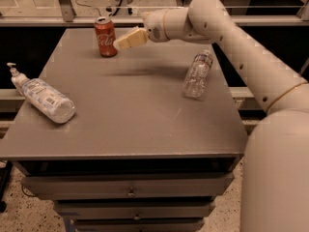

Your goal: Move coke can near water bottle

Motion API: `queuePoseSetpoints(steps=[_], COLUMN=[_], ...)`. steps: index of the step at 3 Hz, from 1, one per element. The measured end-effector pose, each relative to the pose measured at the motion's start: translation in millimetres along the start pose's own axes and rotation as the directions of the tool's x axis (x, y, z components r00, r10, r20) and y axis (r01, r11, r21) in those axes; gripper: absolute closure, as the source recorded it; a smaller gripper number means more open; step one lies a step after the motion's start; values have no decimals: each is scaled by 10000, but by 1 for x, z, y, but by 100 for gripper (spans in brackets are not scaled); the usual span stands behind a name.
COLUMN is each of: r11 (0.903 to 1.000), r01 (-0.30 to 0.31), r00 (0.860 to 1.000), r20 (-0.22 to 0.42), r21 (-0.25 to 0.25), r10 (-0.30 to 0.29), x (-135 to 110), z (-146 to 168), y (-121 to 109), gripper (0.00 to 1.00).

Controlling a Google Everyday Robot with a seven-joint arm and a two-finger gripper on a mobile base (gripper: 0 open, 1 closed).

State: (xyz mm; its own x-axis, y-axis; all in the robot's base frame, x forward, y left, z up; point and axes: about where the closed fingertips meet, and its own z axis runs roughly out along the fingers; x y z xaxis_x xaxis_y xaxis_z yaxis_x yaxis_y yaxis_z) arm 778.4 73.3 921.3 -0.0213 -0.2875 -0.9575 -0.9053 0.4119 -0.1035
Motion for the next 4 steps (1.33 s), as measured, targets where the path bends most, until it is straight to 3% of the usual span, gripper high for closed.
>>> queuePoseSetpoints(steps=[1, 3, 4], r11=[9998, 9962, 9933], r01=[85, -129, -321], r00=[9989, 9974, 9984], r20=[462, 691, 427], r21=[-181, -861, -1109], r10=[-76, 189, 370], x=[-8, -19, -18], z=[34, 75, 82], y=[-16, -7, 1], gripper=[0, 0, 18])
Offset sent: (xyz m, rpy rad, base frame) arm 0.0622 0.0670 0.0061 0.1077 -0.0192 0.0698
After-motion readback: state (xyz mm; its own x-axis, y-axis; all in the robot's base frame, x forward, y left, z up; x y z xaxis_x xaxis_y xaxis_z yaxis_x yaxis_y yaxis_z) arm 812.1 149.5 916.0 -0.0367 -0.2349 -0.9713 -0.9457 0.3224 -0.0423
